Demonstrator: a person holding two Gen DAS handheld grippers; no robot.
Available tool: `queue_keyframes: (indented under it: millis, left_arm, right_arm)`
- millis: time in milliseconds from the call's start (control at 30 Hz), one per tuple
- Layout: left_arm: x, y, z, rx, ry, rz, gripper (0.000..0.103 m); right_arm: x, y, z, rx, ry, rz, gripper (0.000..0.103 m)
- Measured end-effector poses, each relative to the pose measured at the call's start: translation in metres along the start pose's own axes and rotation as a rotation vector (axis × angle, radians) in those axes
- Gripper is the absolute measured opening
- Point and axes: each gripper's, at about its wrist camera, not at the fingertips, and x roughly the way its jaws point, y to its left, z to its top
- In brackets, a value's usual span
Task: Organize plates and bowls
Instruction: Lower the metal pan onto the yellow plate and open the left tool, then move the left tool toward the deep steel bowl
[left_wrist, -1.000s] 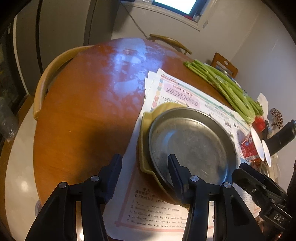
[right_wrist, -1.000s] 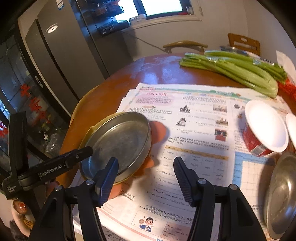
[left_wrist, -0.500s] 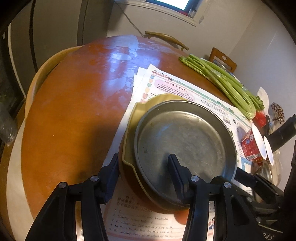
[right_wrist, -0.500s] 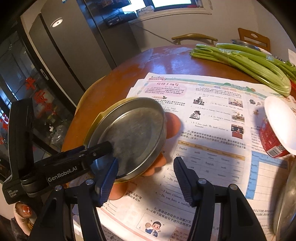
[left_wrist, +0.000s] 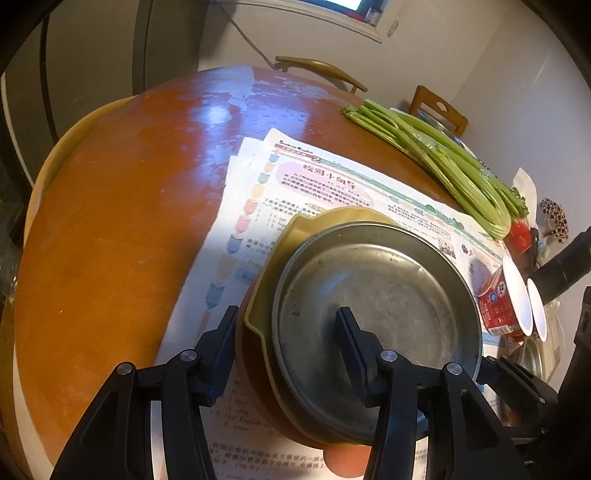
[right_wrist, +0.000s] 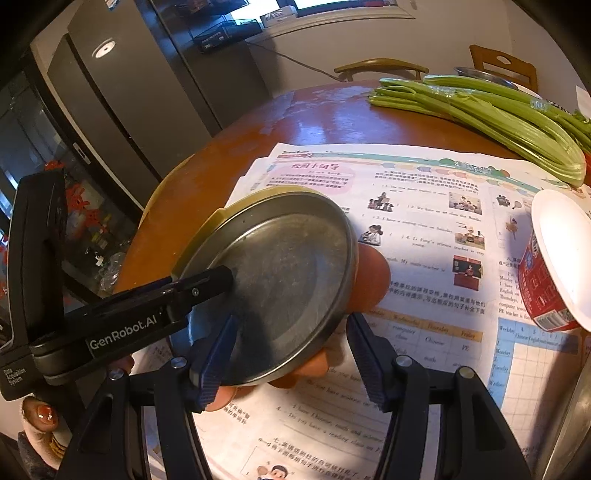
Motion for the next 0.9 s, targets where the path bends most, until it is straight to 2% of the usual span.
queue_keyframes:
  millis: [267,667,900]
  left_arm:
    - [-0.002,-0.005,0.001,0.0,-0.005,0.017,0.054]
    - [-0.043,-0.001,-0.017,-0.008,-0.108,0.087,0.053]
    - [-0.069,-0.013,-0.027,0.008,-0.151,0.072,0.054]
  right_arm:
    - [-0.012,-0.009,0.004,0.004,-0.044,-0.028,0.062]
    - [-0.04,-0.011,-0.002,-0.01,-0.112,-0.054,0.062]
    - [-0.064,-0.007,-0.007,-0.024,-0.16,-0.069,0.062]
